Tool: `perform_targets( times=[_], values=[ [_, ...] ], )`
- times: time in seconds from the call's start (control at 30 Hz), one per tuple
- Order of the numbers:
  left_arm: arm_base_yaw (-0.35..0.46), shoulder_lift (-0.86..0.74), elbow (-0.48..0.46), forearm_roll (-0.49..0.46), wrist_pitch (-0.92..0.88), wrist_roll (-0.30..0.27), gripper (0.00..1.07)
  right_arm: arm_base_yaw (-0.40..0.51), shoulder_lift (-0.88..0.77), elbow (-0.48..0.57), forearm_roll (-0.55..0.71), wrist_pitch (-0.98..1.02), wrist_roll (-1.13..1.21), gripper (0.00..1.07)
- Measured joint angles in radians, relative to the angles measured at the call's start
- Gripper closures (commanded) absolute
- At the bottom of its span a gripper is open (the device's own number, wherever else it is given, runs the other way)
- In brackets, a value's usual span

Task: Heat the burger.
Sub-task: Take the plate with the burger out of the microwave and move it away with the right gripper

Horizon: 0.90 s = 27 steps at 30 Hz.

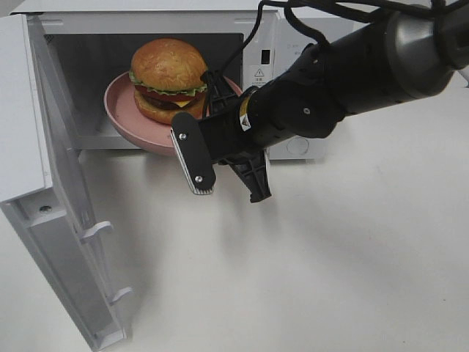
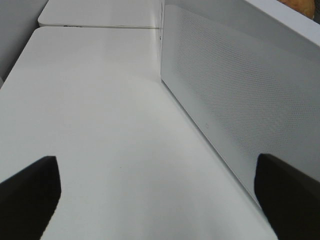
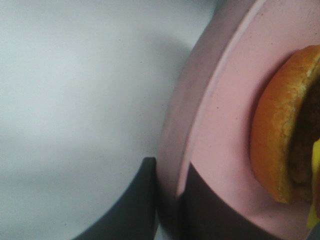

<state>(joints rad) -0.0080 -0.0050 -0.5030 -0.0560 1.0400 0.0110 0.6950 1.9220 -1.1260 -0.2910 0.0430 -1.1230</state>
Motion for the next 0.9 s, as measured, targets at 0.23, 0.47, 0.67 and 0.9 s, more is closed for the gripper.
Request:
perform_targets(
  times=[0.23,0.47,0.67,0.9],
  values=[
    [0.000,0.000,0.000,0.000,0.000,0.000,0.09,0.002,-0.073,0.110,-0.002,-0.024,-0.003,1.07],
    [0.000,0.000,0.000,0.000,0.000,0.000,0.09,0.008,-0.166,0.198,-0.004,-0.024,-0.003,1.07],
    [0.000,0.000,0.000,0.000,0.000,0.000,0.09,0.008,-0.234,0.255,0.000,-0.016,0.003,1.07],
    [0.000,0.000,0.000,0.000,0.000,0.000,0.09,0.007,-0.365,0.378,0.009,0.017,0.014,1.07]
  ],
)
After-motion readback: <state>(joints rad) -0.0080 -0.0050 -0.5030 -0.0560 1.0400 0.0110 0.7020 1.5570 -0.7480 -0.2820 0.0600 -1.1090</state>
